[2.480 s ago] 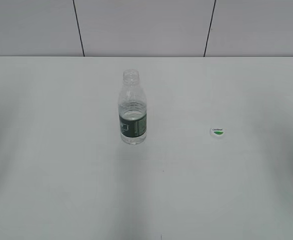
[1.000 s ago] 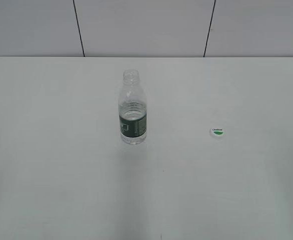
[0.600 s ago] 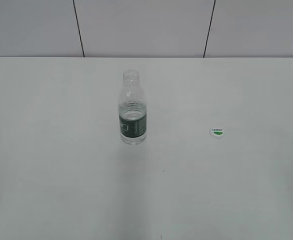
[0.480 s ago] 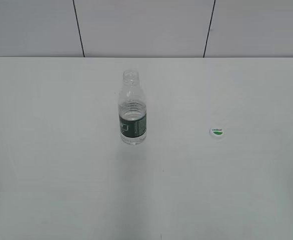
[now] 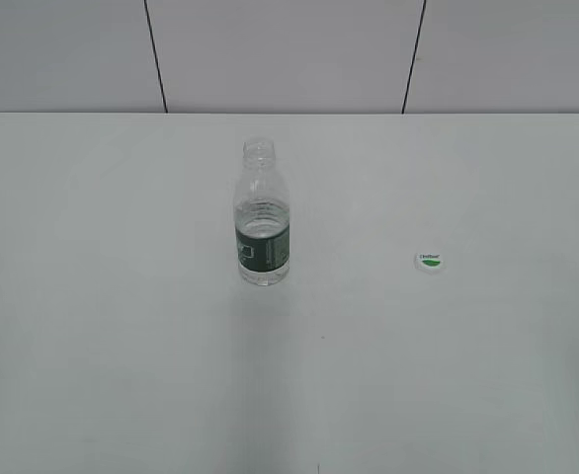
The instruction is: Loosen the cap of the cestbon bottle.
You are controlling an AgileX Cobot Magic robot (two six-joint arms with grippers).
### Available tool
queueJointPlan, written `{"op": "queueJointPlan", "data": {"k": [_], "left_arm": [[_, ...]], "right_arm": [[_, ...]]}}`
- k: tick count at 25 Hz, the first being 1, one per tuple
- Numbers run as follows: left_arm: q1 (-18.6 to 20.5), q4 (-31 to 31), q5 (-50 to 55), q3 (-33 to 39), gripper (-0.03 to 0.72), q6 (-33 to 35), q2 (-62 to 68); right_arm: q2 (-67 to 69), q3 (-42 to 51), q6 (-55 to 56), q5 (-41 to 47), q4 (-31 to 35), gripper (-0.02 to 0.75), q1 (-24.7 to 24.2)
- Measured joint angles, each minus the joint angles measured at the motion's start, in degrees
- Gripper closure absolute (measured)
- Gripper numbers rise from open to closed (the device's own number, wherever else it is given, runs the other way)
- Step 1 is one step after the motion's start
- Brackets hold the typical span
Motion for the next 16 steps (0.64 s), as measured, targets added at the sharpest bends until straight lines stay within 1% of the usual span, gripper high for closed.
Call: {"op": "queueJointPlan", "data": {"k": [16], "left_arm": [[0.0, 0.0, 0.0, 0.0, 0.223, -0.06, 0.0]], "right_arm": [[0.0, 0.0, 0.0, 0.0, 0.0, 0.148, 0.0]]}}
